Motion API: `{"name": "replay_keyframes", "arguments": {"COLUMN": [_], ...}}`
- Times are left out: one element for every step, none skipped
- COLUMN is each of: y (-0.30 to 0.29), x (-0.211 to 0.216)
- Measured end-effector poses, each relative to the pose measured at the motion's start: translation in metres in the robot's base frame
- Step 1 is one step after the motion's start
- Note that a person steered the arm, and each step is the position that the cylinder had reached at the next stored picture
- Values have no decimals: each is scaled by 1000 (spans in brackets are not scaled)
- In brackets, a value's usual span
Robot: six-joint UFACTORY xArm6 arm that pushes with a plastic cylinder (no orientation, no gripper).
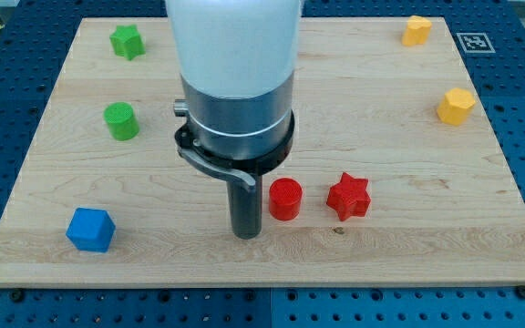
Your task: Slide the red circle to the left of the red star slightly
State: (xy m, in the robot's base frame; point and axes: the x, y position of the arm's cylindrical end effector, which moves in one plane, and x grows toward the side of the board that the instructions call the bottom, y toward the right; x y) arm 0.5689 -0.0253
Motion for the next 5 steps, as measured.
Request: {"name": "replay_keyframes", "arguments": {"y": [0,-4,10,29,42], "x": [0,-7,-10,-10,-10]}}
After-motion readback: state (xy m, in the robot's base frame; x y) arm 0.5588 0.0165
